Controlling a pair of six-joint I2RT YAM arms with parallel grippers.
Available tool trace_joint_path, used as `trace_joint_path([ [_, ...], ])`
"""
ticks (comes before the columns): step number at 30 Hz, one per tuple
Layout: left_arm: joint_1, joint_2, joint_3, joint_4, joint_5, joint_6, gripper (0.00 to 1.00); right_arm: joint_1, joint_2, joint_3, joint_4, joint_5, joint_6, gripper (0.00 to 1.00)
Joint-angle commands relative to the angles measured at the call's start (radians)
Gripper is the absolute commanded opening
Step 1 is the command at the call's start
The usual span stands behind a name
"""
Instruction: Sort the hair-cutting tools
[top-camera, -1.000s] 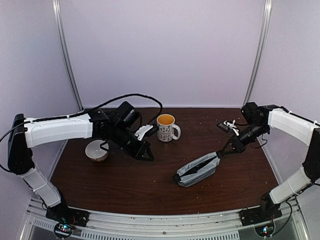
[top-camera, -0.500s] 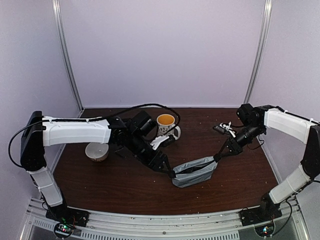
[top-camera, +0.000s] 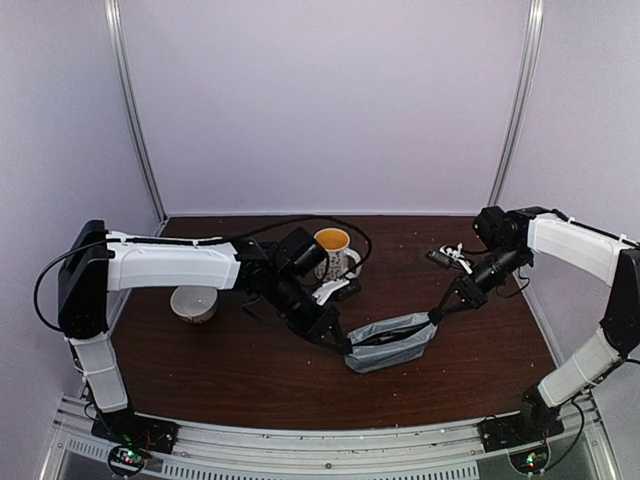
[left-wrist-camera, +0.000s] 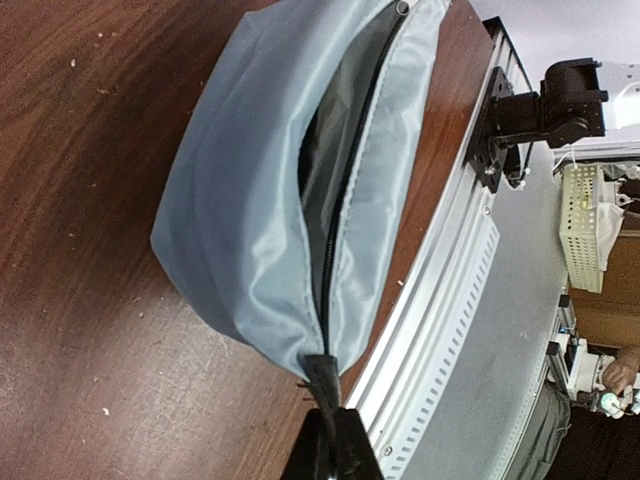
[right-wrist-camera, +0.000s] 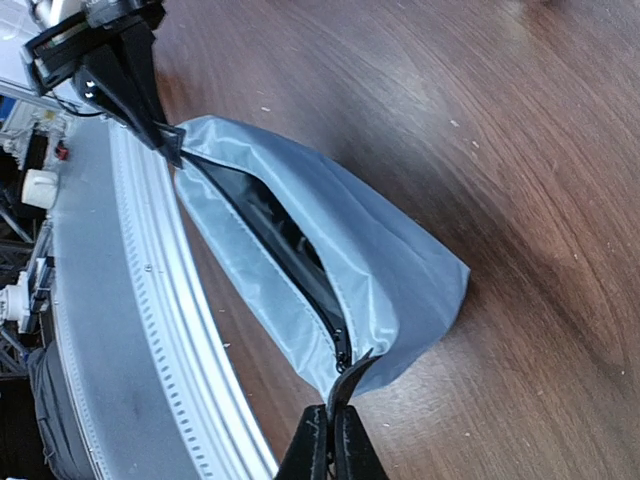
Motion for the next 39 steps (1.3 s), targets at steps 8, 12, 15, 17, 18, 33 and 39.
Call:
trace_joint_path([
  [8,0.046,-0.127,-0.053,0.088,0.007,0.016,0.00,0.005,-0.061,0.051,-0.032,-0.090,-0.034,0.00],
  [12,0.034,-0.136,-0.043,0.087,-0.012,0.022,0.00,0.007,-0.015,0.084,-0.079,-0.107,-0.065,0.00],
  [15,0.037,-0.144,-0.057,0.056,-0.043,0.035,0.00,0.026,-0.022,0.064,-0.042,-0.092,-0.044,0.00],
  [17,0.041,-0.149,-0.080,0.041,-0.053,0.034,0.00,0.044,-0.006,0.060,-0.031,-0.093,-0.034,0.00],
  [18,0.043,-0.154,-0.093,0.032,-0.060,0.033,0.00,0.055,0.004,0.058,-0.022,-0.094,-0.024,0.00],
  [33,0.129,-0.355,-0.289,-0.072,-0.199,0.036,0.00,0.261,0.178,0.114,0.127,-0.144,0.133,0.00],
  [39,0.130,-0.329,-0.260,-0.088,-0.208,0.028,0.26,0.268,0.219,0.113,0.134,-0.185,0.134,0.00],
])
